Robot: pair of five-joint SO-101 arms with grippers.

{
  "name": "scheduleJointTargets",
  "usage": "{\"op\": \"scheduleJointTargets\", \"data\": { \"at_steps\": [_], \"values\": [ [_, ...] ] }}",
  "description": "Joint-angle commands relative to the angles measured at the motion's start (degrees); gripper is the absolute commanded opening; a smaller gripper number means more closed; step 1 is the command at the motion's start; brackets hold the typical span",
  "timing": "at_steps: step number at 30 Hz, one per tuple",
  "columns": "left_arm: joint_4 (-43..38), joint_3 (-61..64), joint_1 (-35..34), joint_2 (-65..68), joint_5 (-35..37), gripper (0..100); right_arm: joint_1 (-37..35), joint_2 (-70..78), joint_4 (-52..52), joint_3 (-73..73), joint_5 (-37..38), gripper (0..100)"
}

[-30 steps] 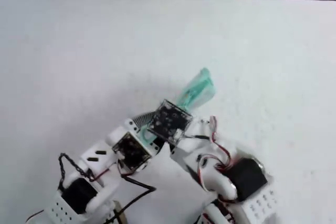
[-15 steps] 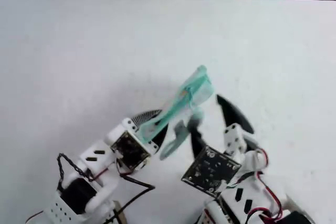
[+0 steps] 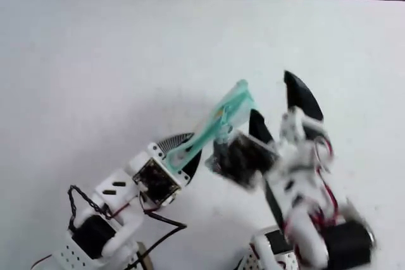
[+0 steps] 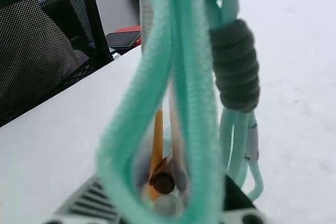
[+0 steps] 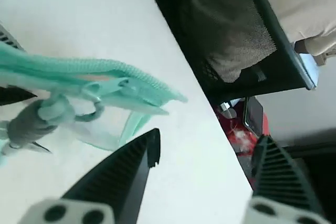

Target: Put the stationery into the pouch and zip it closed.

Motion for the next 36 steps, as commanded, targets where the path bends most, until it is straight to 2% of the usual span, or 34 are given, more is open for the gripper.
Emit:
{"op": "scheduleJointTargets", "data": {
  "at_steps": [1, 5, 10, 20, 23, 26, 30, 36],
  "values": [
    [0.35, -2.99, -0.22, 0.22, 0.09, 2, 1.01, 7.34, 2.07, -8.97, 7.03, 28.0],
    [0.26, -2.99, -0.22, 0.22, 0.09, 2, 0.48, 17.89, 12.44, -19.43, 13.71, 28.1],
    [0.18, -2.99, -0.22, 0.22, 0.09, 2, -1.80, 27.03, 21.67, -30.33, 18.02, 28.3],
    [0.18, -2.99, -0.22, 0.22, 0.09, 2, -5.85, 28.44, 21.05, -27.96, 21.71, 28.1],
    [0.18, -2.99, -0.22, 0.22, 0.09, 2, -5.49, 28.44, 21.05, -25.58, 25.49, 27.5],
    [0.18, -2.99, -0.22, 0.22, 0.09, 2, -5.41, 28.44, 20.88, -23.30, 28.22, 20.1],
    [0.18, -2.99, -0.22, 0.22, 0.09, 2, -5.49, 28.44, 20.70, -22.86, 29.36, 2.7],
    [0.09, -3.25, -0.66, 0.13, 0.09, 3, -5.49, 27.21, 20.88, -22.77, 29.27, 2.2]
  ]
}}
